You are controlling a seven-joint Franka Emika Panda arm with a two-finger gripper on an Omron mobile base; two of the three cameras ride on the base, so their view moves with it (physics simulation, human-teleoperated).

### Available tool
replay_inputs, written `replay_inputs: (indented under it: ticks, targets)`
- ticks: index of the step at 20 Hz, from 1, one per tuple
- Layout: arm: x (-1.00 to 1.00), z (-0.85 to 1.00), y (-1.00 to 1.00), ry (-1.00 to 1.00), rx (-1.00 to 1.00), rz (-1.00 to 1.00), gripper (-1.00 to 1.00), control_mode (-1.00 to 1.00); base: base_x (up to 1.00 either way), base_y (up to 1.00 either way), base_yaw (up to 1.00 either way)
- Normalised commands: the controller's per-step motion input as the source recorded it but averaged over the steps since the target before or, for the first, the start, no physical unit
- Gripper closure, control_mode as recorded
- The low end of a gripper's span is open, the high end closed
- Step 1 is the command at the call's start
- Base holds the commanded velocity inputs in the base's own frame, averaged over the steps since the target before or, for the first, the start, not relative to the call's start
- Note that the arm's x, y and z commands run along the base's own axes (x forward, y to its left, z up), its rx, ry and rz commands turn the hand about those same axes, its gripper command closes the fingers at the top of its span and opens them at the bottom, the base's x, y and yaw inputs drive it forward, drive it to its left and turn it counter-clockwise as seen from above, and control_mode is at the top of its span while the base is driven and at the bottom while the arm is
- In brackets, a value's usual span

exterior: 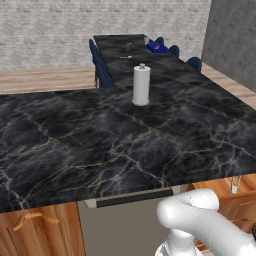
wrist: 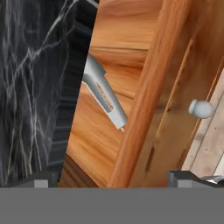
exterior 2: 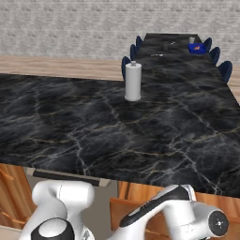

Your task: Take the tongs from the drawer on the right and place them on the dining counter next to the tray containing the hot dog.

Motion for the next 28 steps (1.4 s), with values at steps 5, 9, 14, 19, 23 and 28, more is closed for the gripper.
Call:
replay_inputs:
  ticks: [5,9,14,19,23,28]
  targets:
    - [0.22,-0.16,0.0,0.09,0.0,0.0,-1.0,-1.0,0.0,0.0,0.0]
    - [0.17,-0.23,0.0,0.13,0.0,0.0,-1.0,-1.0,0.0,0.0,0.0]
    - [0.17,-0.08,0.0,0.2,0.0,0.0,-1.0,-1.0,0.0,0.0,0.0]
    - [0.08,-0.18,0.0,0.15,0.0,0.0,-1.0,-1.0,0.0,0.0,0.0]
    - [0.0,-0.31,0.0,0.08,0.0,0.0,-1.0,-1.0,0.0,0.0,0.0]
    - [0.0,-0.27,0.0,0.08,0.0,0.0,-1.0,-1.0,0.0,0.0,0.0]
